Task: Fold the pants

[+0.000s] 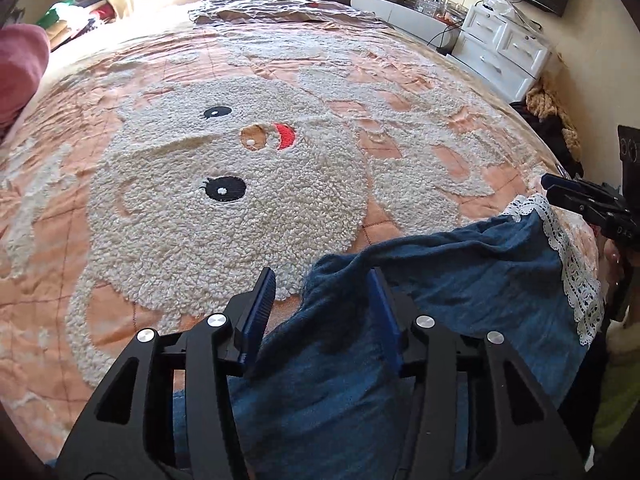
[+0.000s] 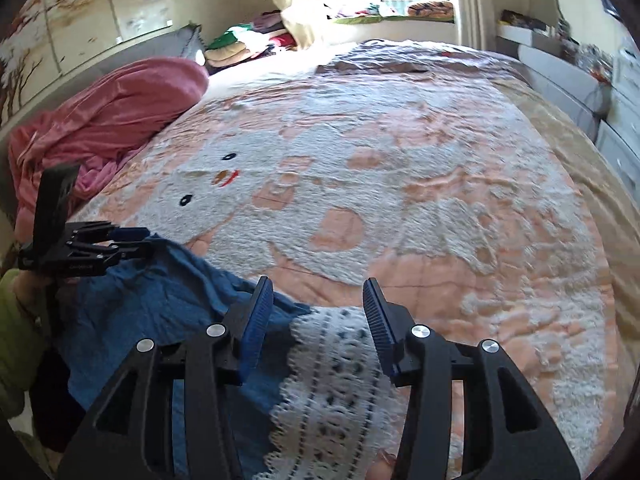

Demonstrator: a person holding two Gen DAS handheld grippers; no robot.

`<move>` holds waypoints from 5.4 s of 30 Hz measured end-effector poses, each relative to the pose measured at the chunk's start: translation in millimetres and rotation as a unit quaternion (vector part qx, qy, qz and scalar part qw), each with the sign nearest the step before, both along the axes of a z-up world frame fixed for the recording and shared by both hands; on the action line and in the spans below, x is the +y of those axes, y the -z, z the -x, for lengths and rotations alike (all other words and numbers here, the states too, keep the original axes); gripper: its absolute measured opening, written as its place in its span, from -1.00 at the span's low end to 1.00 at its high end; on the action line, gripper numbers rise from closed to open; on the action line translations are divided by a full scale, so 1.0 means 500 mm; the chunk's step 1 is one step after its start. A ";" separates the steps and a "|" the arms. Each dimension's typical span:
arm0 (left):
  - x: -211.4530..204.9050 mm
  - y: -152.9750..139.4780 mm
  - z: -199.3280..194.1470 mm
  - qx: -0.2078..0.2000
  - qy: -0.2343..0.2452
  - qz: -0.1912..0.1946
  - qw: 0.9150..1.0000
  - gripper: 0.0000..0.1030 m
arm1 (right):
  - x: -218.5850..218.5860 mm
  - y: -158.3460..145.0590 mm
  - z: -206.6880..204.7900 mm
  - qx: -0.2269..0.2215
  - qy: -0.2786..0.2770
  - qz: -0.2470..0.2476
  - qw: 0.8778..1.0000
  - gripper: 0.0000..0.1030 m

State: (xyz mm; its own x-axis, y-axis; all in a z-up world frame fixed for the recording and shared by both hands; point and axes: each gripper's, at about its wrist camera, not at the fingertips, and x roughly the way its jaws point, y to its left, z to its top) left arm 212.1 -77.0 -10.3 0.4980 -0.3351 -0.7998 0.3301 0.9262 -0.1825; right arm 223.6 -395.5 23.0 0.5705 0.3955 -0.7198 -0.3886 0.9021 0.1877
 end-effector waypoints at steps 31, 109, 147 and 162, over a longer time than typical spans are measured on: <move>-0.056 0.034 0.000 -0.020 -0.012 -0.041 0.999 -0.75 | 0.020 0.073 -0.001 -0.009 0.044 0.112 0.993 -0.65; 0.087 -0.123 0.447 -0.097 -0.091 -0.063 0.989 0.63 | -0.086 -0.003 0.405 -0.007 0.200 -0.063 0.978 0.27; -0.312 -0.137 0.142 -0.069 0.077 -0.050 0.993 0.81 | -0.078 0.062 0.373 0.012 0.204 -0.118 0.972 0.51; -0.426 -0.050 0.005 -0.029 0.150 -0.038 0.987 0.81 | -0.054 0.069 0.366 -0.014 0.182 -0.108 0.977 -0.32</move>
